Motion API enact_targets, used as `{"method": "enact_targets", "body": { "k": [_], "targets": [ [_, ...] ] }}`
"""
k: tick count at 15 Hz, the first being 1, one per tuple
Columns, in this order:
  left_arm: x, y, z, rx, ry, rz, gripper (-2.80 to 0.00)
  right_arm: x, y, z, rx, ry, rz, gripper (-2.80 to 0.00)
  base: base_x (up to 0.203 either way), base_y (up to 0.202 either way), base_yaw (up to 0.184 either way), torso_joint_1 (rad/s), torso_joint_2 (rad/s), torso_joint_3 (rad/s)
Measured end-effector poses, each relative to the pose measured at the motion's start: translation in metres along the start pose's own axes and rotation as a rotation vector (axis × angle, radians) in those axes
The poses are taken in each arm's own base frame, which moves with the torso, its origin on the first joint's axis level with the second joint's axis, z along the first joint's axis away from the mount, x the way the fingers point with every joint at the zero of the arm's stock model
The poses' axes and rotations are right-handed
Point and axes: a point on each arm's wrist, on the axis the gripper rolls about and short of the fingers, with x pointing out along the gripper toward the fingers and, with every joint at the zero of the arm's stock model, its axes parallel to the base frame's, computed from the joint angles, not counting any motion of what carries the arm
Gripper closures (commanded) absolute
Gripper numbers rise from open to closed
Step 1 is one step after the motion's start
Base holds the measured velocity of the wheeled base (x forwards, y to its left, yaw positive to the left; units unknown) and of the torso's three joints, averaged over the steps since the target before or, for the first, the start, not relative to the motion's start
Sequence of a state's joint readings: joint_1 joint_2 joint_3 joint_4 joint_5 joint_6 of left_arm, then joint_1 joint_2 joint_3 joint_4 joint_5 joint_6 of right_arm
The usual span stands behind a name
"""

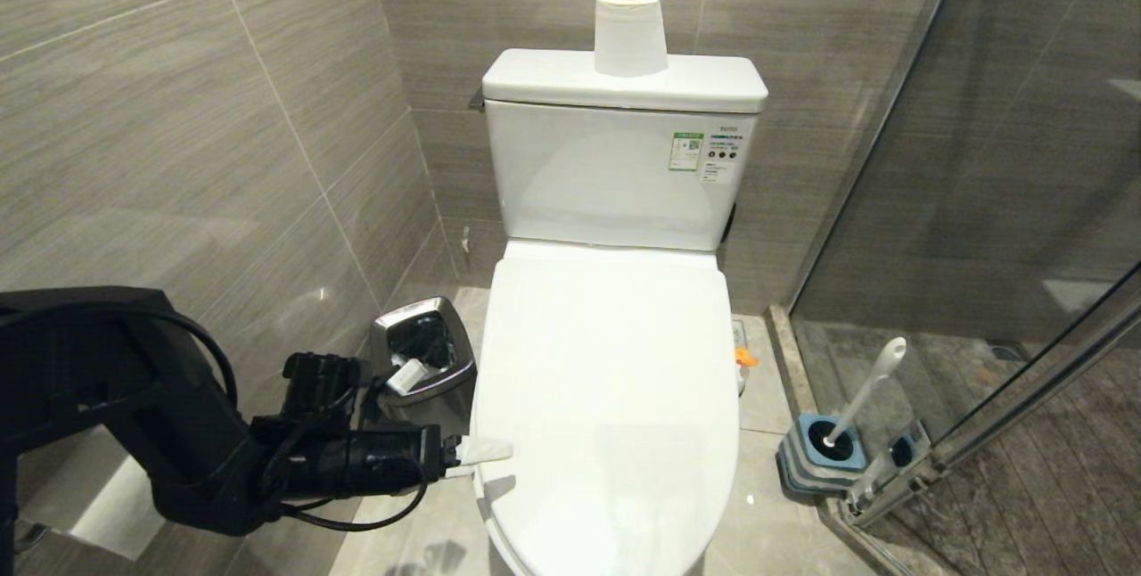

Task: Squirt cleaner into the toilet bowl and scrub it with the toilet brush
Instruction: Use the left hand to lift the toilet lid slightly

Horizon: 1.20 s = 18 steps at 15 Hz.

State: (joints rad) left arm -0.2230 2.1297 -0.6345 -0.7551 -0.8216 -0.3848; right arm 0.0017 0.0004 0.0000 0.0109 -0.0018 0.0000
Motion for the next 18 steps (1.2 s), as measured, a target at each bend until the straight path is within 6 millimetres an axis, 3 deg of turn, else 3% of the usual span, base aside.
{"method": "enact_targets", "body": {
  "k": [18],
  "targets": [
    [0.0116,0.0033,-0.0035,0.135,0.011,0.072,-2.8,0.0,0.0,0.0,0.0,0.0,0.0,0.0,0.0,0.0,0.0,0.0,0.0,0.0]
  ]
}}
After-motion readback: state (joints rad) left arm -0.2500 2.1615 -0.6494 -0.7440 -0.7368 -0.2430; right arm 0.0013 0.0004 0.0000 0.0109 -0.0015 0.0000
